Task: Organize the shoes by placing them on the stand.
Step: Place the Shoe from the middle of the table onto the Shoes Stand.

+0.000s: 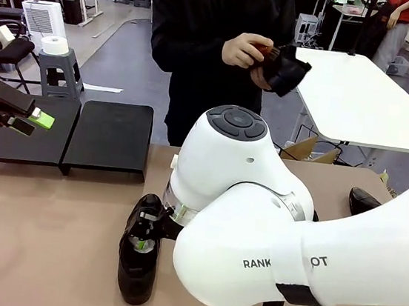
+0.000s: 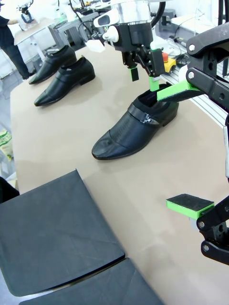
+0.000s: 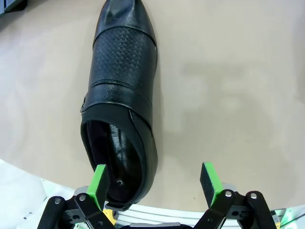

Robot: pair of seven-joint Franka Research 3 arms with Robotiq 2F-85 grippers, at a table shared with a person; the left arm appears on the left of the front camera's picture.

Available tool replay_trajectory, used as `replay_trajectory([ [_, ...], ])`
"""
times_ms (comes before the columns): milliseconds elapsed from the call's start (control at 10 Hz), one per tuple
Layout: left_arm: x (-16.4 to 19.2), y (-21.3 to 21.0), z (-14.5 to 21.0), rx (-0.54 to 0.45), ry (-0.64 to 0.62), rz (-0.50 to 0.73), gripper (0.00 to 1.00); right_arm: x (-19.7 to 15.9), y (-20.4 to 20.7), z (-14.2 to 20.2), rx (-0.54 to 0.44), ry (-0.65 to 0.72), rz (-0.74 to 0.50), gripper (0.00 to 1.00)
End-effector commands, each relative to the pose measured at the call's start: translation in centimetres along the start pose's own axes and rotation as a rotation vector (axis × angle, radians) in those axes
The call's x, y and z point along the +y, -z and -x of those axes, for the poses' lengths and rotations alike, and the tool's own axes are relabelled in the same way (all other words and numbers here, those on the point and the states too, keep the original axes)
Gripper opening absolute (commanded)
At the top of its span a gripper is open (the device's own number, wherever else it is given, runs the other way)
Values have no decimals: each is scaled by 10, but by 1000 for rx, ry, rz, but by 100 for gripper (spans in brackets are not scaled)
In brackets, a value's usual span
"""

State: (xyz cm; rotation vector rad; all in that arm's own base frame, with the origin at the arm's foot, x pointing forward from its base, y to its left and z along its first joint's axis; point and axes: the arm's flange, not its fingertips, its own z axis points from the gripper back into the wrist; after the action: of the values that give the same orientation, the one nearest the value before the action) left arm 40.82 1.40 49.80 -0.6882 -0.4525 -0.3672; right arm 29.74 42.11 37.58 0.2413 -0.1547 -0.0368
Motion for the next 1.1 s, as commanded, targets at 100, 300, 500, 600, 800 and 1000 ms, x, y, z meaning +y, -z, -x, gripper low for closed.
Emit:
replay_trajectory([
  [100, 1, 0, -1, -18, 10, 22, 100, 0, 0, 0, 0, 0, 0, 100],
  [300, 1, 0, -1, -18, 10, 22, 100, -52, -47, -8, 7, -107, 111, 100],
  [500, 0, 0, 0, 0, 0, 0, 100, -87, -68, -11, -27, -105, 134, 100],
  [600, -22, 5, 9, 38, -27, -16, 100, -96, -68, -12, -26, -76, 125, 100],
  [800, -76, 11, 24, 132, -167, -129, 100, -120, -64, -19, -4, 7, 147, 100],
  [1000, -123, 18, 38, 226, -164, -193, 100, -140, -61, -28, -1, 109, 130, 100],
])
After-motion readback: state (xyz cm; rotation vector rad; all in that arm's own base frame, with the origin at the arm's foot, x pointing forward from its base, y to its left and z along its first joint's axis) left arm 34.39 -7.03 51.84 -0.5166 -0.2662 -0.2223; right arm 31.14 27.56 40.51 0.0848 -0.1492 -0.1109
